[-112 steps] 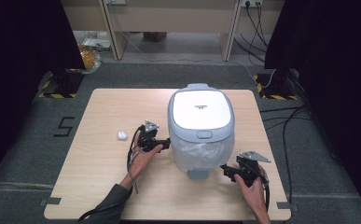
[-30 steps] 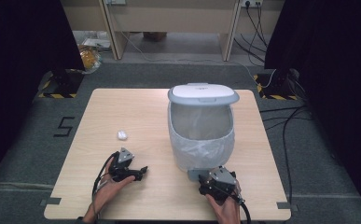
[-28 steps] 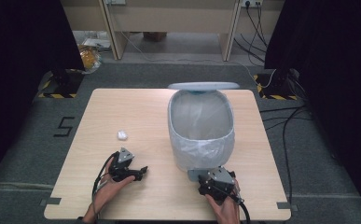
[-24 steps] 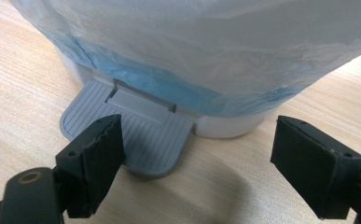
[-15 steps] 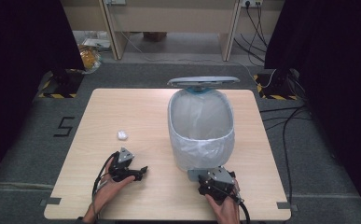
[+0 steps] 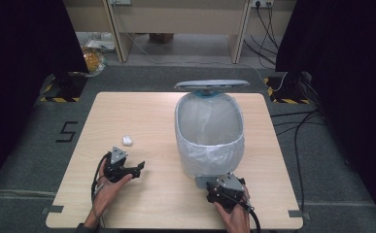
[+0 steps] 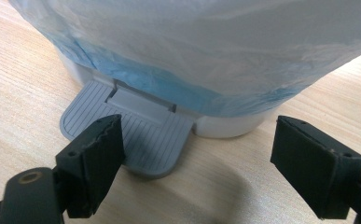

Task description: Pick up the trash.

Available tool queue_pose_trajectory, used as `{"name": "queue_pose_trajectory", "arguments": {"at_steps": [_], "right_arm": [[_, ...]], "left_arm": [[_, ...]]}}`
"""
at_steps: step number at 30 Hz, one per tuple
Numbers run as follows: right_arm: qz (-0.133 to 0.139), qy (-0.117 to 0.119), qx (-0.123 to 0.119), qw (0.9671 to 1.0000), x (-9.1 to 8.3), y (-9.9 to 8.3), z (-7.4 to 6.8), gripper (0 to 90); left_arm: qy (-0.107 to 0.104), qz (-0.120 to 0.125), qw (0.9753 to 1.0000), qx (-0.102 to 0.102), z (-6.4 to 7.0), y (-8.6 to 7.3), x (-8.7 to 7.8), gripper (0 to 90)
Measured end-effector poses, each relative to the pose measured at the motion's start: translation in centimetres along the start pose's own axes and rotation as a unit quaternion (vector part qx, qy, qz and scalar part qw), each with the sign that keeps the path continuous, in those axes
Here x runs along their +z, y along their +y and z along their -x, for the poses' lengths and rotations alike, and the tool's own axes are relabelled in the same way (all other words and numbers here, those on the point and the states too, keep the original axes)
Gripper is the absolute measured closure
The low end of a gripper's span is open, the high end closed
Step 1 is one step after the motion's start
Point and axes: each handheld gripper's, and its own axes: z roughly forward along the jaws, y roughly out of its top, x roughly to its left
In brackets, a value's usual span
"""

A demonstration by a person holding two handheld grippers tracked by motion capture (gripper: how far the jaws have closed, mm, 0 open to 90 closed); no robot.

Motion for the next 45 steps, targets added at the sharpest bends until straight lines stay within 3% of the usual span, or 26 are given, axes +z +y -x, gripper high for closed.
{"name": "queue_pose_trajectory", "arguments": {"at_steps": [4,7,12,13,14,20,24,28,31,35,41,44,45], "right_arm": [[0.0,0.001,-0.001,1.0,0.0,0.0,0.0,17.2],[0.0,0.002,0.001,1.0,0.0,0.0,0.0,17.1],[-0.001,0.005,0.003,1.0,0.0,0.0,0.1,17.1],[-0.001,0.005,0.003,1.0,0.0,0.0,0.1,17.1],[-0.001,0.006,0.004,1.0,0.0,0.0,0.1,17.2],[-0.001,0.008,0.003,1.0,0.1,0.0,0.2,17.1],[-0.001,0.009,0.005,1.0,0.1,0.0,0.2,17.1],[-0.001,0.009,0.004,0.9999,0.1,0.0,0.2,17.1],[-0.002,0.011,0.006,0.9999,0.1,0.0,0.3,17.1],[-0.002,0.013,0.005,0.9999,0.1,0.0,0.3,17.1],[-0.002,0.013,0.004,0.9999,0.1,0.0,0.4,17.1],[-0.002,0.014,0.007,0.9999,0.1,0.0,0.4,17.1],[-0.002,0.014,0.007,0.9999,0.1,0.0,0.4,17.1]], "left_arm": [[0.035,0.02,0.9991,-0.015,-2.5,0.4,-0.2,17.8],[0.042,0.017,0.9987,-0.025,-3.3,0.6,0.3,18.6],[0.052,0.005,0.9984,-0.022,-4.8,1.6,2.6,22.5],[0.052,0.005,0.9984,-0.022,-4.8,1.6,2.6,22.7],[0.047,-0.01,0.9987,-0.018,-5.1,2.0,3.6,22.5],[0.058,-0.026,0.9979,-0.007,-5.8,2.8,5.5,24.2],[0.054,-0.039,0.9978,-0.004,-6.1,3.0,6.2,25.1],[0.048,-0.049,0.9976,0.009,-6.0,2.9,6.7,32.4],[0.047,-0.048,0.9974,0.025,-5.8,3.0,6.7,46.1],[0.041,-0.053,0.9973,0.032,-5.4,3.1,6.5,47.4],[0.022,-0.038,0.9986,0.03,-4.7,3.7,5.3,47.3],[-0.006,-0.016,0.9997,0.015,-4.1,4.6,4.1,47.3],[-0.006,-0.016,0.9997,0.015,-4.1,4.6,4.1,47.3]]}}
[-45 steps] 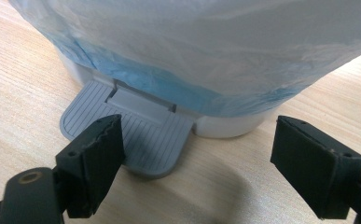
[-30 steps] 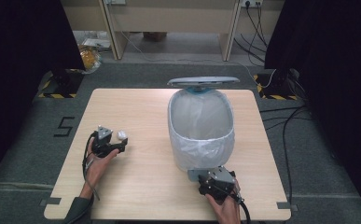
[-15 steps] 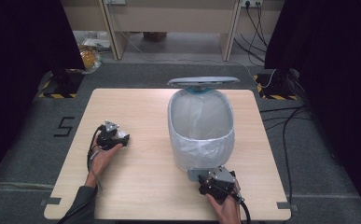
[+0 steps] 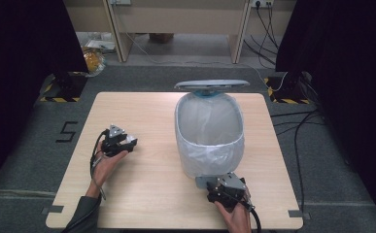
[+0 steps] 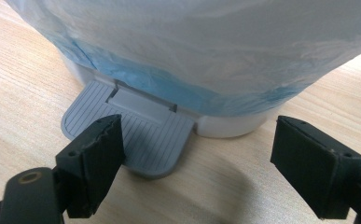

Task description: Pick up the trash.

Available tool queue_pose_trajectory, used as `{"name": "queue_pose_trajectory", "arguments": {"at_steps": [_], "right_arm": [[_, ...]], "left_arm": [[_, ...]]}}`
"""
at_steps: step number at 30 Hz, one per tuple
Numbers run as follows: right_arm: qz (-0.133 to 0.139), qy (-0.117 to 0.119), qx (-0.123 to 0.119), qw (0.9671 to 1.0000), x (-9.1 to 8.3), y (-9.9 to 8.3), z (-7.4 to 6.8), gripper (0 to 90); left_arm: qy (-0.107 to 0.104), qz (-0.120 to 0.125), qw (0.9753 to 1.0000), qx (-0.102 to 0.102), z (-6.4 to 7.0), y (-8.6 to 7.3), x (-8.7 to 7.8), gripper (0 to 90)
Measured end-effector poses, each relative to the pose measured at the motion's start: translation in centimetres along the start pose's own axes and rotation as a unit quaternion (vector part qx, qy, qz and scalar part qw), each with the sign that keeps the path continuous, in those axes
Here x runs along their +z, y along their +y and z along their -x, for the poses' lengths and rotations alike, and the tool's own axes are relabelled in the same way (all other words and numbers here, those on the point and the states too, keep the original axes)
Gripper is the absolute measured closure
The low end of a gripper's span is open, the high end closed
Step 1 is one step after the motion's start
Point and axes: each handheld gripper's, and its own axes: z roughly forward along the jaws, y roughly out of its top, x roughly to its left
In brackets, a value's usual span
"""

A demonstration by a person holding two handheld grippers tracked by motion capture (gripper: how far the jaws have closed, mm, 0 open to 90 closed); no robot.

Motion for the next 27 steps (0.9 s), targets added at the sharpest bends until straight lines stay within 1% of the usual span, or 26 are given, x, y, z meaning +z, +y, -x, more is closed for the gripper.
{"name": "queue_pose_trajectory", "arguments": {"at_steps": [2,4,6,8,9,10,11,12,14,15,16,20,21,22,23,24,27], "right_arm": [[0.0,0.0,0.0,1.0,0.0,0.0,0.0,17.1],[0.0,-0.001,0.0,1.0,0.0,0.0,0.0,17.2],[-0.001,0.0,0.001,1.0,0.0,0.0,-0.1,17.1],[-0.001,-0.001,0.0,1.0,0.0,0.0,-0.1,17.2],[0.0,-0.001,0.0,1.0,0.0,0.0,0.0,17.1],[0.0,-0.001,0.0,1.0,0.0,0.0,0.0,17.1],[0.0,-0.001,0.0,1.0,0.0,0.0,0.0,17.1],[0.0,-0.001,0.0,1.0,0.0,0.0,0.0,17.2],[0.0,-0.001,0.0,1.0,0.0,0.0,0.0,17.1],[-0.001,0.001,-0.001,1.0,0.0,0.0,0.0,17.1],[-0.001,0.001,-0.001,1.0,0.0,0.0,0.0,17.1],[-0.002,0.0,0.0,1.0,0.0,0.0,0.0,17.2],[-0.001,0.0,0.0,1.0,0.0,0.0,0.0,17.2],[-0.001,0.0,0.0,1.0,0.0,0.0,0.0,17.2],[0.0,-0.001,0.001,1.0,0.0,0.0,0.0,17.1],[0.0,-0.001,0.001,1.0,0.0,0.0,0.0,17.1],[-0.001,0.0,0.0,1.0,0.0,0.0,0.0,17.2]], "left_arm": [[-0.007,0.003,0.9999,0.011,0.5,0.4,-0.6,47.3],[-0.022,0.014,0.9996,0.008,1.0,0.8,-1.0,47.4],[-0.036,0.018,0.9992,0.009,1.4,1.1,-1.5,47.4],[-0.044,0.024,0.9987,0.008,1.7,1.4,-1.9,47.4],[-0.053,0.028,0.9982,0.004,2.0,1.7,-2.3,47.3],[-0.053,0.028,0.9982,0.004,2.0,1.7,-2.3,47.3],[-0.066,0.028,0.9974,0.0,2.2,2.0,-2.7,47.2],[-0.066,0.028,0.9974,0.0,2.2,2.0,-2.7,47.1],[-0.084,0.035,0.9958,-0.005,2.4,2.3,-3.2,47.1],[-0.092,0.041,0.9949,-0.003,2.7,2.6,-3.7,47.1],[-0.092,0.041,0.9949,-0.003,2.7,2.6,-3.7,47.2],[-0.106,0.052,0.993,0.003,3.2,3.4,-5.1,47.2],[-0.113,0.056,0.992,0.001,3.3,3.7,-5.5,47.2],[-0.126,0.062,0.9902,-0.001,3.5,4.1,-6.0,47.1],[-0.131,0.063,0.9893,0.0,3.6,4.4,-6.3,47.2],[-0.131,0.063,0.9893,0.0,3.6,4.4,-6.3,47.1],[-0.138,0.07,0.988,0.007,3.9,5.1,-7.1,47.1]]}}
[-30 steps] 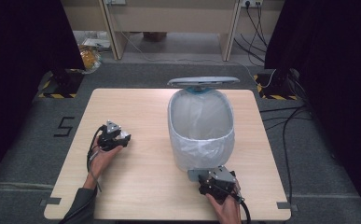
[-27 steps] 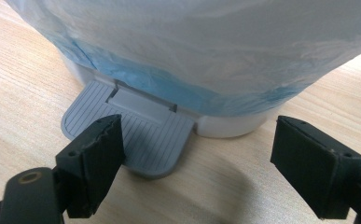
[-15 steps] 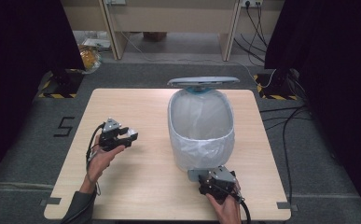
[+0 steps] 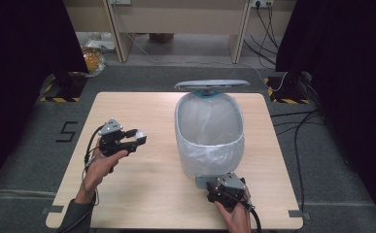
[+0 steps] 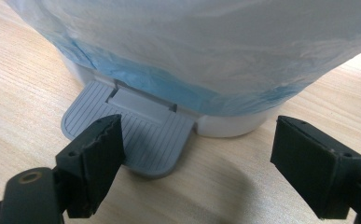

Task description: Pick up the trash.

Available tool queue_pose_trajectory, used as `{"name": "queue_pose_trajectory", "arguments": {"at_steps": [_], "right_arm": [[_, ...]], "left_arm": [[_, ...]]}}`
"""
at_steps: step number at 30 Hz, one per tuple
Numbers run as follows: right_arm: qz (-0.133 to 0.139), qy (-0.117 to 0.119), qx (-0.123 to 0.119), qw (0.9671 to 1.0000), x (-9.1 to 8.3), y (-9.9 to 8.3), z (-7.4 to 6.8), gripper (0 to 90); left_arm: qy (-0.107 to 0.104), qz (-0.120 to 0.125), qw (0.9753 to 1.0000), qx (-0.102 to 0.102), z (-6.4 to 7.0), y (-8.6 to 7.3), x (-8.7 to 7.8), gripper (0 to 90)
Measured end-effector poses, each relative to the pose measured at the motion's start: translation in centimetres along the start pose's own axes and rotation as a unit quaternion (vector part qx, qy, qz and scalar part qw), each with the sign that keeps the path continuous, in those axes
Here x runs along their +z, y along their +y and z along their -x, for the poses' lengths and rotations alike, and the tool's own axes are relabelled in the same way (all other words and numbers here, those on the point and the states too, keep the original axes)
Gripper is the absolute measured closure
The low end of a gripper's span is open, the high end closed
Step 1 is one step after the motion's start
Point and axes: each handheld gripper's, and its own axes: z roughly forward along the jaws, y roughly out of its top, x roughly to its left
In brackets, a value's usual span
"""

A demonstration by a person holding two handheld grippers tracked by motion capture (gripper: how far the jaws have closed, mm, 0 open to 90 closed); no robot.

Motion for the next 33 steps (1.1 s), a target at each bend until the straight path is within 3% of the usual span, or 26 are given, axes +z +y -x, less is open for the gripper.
{"name": "queue_pose_trajectory", "arguments": {"at_steps": [5,12,16,26,33], "right_arm": [[0.0,0.0,0.0,1.0,0.0,0.0,0.0,17.2],[-0.001,0.002,0.003,1.0,0.0,0.0,0.0,17.1],[-0.001,0.002,0.003,1.0,0.0,0.0,0.0,17.2],[-0.001,0.004,0.003,1.0,0.0,0.0,0.0,17.2],[-0.001,0.004,0.003,1.0,0.0,0.0,0.1,17.2]], "left_arm": [[0.003,0.009,0.9999,0.014,0.7,1.3,-0.6,47.1],[-0.013,0.036,0.999,0.024,1.9,3.5,-1.9,47.1],[-0.033,0.046,0.9978,0.033,3.0,5.1,-2.4,47.2],[-0.075,0.06,0.9933,0.065,6.0,9.7,-2.1,47.1],[-0.09,0.06,0.9912,0.076,7.3,11.2,-1.4,47.1]]}}
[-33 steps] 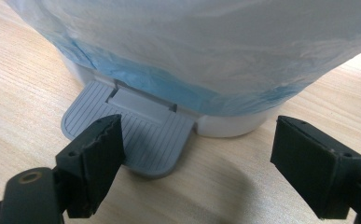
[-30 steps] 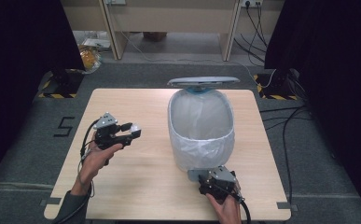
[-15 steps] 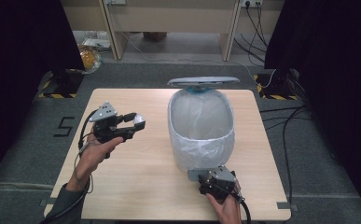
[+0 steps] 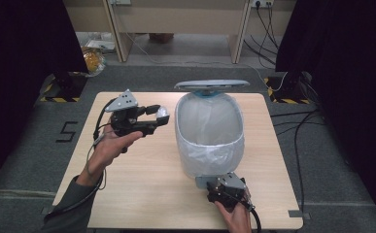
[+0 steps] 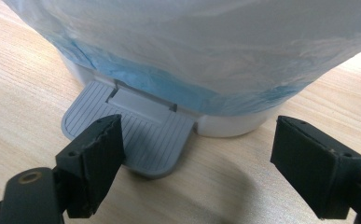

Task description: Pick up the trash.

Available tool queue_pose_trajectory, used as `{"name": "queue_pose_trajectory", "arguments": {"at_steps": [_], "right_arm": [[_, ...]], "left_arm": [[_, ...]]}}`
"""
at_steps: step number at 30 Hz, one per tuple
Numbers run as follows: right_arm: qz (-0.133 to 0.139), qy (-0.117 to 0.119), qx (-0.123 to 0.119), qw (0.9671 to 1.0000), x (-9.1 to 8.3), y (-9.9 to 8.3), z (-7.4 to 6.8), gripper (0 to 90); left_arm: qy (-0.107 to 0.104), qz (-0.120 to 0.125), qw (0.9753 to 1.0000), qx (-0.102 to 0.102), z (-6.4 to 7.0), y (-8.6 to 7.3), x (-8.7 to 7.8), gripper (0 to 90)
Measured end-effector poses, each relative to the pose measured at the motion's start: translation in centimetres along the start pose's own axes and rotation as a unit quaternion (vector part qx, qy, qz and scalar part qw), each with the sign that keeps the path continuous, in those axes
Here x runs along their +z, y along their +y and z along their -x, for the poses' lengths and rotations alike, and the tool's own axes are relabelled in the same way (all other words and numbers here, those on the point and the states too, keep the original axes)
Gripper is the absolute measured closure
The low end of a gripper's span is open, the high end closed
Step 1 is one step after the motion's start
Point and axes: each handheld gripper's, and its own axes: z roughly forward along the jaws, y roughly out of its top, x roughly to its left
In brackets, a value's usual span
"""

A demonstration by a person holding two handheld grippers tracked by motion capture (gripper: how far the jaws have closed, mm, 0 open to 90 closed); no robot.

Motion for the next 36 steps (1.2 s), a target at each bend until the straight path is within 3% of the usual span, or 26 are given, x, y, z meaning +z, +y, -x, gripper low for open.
{"name": "queue_pose_trajectory", "arguments": {"at_steps": [11,36], "right_arm": [[0.0,0.001,0.002,1.0,0.0,0.0,0.0,17.1],[0.001,0.003,0.002,1.0,0.0,0.0,0.1,17.3]], "left_arm": [[-0.021,-0.001,0.9997,0.009,1.3,1.4,2.2,47.0],[-0.036,-0.034,0.9982,0.033,3.1,2.3,6.9,47.0]]}}
